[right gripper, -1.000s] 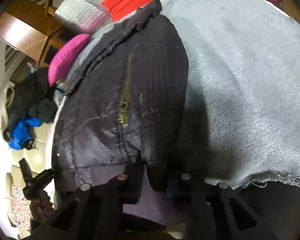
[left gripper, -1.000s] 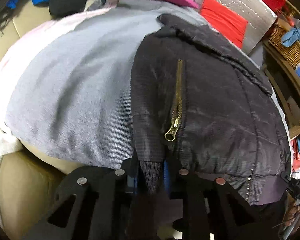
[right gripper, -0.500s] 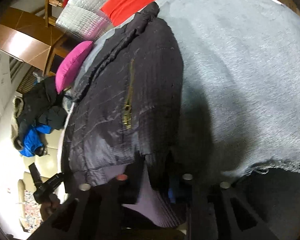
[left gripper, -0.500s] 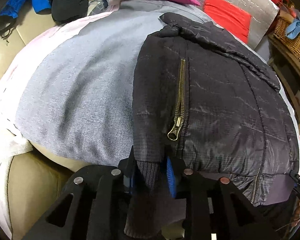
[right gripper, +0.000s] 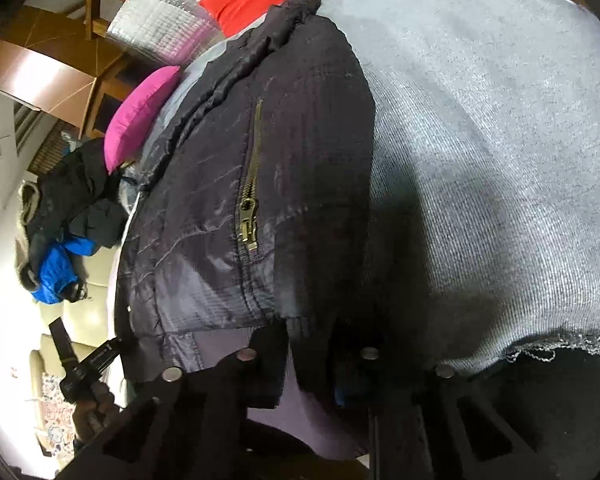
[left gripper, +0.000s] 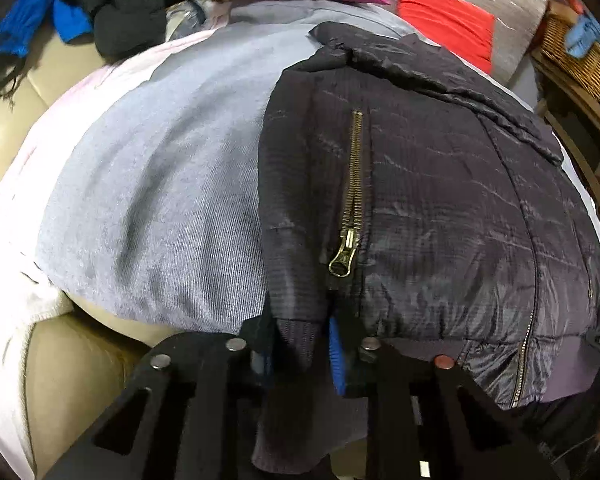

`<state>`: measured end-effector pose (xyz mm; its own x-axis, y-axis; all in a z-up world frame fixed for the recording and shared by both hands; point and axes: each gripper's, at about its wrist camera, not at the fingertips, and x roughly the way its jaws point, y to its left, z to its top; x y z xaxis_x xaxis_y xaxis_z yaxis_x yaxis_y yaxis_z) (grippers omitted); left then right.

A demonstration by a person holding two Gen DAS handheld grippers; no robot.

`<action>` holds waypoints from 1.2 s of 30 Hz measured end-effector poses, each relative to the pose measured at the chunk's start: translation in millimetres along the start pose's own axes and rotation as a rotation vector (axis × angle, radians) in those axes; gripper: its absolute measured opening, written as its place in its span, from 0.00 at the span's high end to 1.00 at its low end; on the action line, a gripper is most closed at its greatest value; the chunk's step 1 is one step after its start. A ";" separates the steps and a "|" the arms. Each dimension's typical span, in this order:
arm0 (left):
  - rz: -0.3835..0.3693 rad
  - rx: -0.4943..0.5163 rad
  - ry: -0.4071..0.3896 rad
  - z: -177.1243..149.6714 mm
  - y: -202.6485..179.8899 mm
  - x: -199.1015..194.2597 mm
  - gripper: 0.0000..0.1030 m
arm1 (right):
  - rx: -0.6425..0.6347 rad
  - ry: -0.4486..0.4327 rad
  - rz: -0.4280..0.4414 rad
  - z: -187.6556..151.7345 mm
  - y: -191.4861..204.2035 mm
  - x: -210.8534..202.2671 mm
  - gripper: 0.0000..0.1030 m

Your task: Fold large clothes

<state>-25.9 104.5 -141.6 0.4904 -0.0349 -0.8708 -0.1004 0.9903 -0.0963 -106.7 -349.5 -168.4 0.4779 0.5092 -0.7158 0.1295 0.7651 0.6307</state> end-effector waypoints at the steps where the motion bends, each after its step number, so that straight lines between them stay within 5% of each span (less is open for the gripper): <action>1: -0.004 0.001 -0.003 0.2 -0.1 -1.2 0.81 | -0.007 -0.001 -0.001 -0.5 2.4 -1.2 0.85; 17: -0.122 -0.040 0.014 -8.1 22.3 -12.4 0.83 | -0.007 0.038 0.043 -6.3 0.5 -17.1 0.89; 23: -0.117 -0.054 0.019 -5.1 19.3 -2.4 0.74 | 0.059 0.040 0.039 -5.9 -9.8 -7.6 0.81; 27: -0.118 -0.082 0.027 -10.4 23.1 2.2 0.47 | 0.060 0.040 0.028 -4.2 -6.6 -4.5 0.68; 28: -0.116 -0.073 0.023 -10.3 20.4 2.7 0.46 | 0.058 0.040 0.028 -3.6 -4.9 -2.7 0.65; 30: -0.111 -0.050 0.026 -13.2 17.6 2.0 0.46 | 0.041 0.044 0.043 -2.2 1.9 2.3 0.44; 32: -0.090 -0.022 0.028 -14.0 10.9 3.2 0.53 | 0.012 0.054 0.016 -1.2 7.6 7.5 0.41; 33: -0.070 -0.012 0.024 -14.2 9.5 2.5 0.72 | -0.006 0.054 -0.007 -1.5 10.5 10.4 0.47; 34: -0.031 0.001 0.024 -14.1 8.5 2.3 0.80 | -0.016 0.057 -0.013 -1.7 11.6 12.0 0.58; 36: -0.053 -0.006 0.024 -12.4 11.7 1.2 0.81 | -0.022 0.054 -0.013 -1.8 12.1 9.4 0.84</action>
<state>-37.2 114.3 -149.7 0.4738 -0.0902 -0.8760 -0.0807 0.9861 -0.1452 -102.2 -334.7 -168.1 0.4289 0.5192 -0.7393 0.1164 0.7798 0.6151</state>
